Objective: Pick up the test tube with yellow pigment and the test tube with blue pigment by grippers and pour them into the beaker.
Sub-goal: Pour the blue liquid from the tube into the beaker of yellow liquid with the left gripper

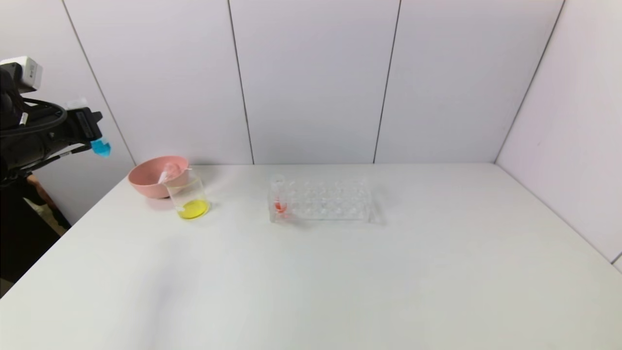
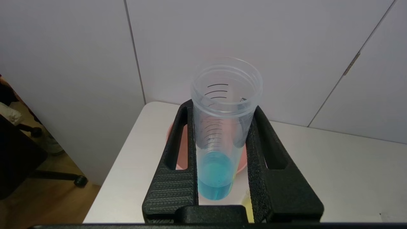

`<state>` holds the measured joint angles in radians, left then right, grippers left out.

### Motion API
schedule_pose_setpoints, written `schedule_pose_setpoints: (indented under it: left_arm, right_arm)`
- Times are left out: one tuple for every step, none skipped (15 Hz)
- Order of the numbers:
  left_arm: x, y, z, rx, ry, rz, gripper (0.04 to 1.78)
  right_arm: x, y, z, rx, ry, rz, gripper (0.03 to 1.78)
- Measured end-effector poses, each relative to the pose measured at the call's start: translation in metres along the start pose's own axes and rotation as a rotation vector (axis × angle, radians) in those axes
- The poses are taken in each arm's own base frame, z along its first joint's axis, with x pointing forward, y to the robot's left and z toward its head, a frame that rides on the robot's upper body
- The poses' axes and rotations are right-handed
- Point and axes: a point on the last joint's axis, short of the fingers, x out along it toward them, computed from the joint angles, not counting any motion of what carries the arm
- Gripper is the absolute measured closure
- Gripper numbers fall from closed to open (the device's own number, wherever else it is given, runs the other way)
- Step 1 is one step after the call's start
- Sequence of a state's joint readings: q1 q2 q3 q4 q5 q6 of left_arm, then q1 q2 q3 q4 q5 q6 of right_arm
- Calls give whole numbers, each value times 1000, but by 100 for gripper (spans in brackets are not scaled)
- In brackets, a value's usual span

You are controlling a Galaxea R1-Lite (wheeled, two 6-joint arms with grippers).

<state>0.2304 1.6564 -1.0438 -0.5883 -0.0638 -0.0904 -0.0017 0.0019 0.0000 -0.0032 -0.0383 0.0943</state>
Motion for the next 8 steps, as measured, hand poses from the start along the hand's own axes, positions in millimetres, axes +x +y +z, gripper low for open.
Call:
schedule_pose_setpoints:
  left_arm:
    - [1,1,-1,0,3,2,137]
    - [2,2,-4,-1,9,2,137]
    - [4,2,-8,-3,24,-6,137]
    - [5,2,-10,-3,33,-15,137]
    - [5,3,-12,-2,41,-19,137]
    - [6,5,-14,0,48,-20,137]
    - [8,6,-16,1,57,-30,137]
    - [10,7,-18,1,67,-52,137]
  right_arm:
    - [0,0,0,0,0,0,10]
    - [0,0,0,0,0,0,10]
    - [0,0,0,0,0,0,10]
    - [0,0,0,-1,0,0,10]
    - [0,0,0,-1,0,0,10]
    - [0,0,0,0,0,0,10]
    - [0,0,0,0,0,0,10]
    - [0,0,0,0,0,0,10]
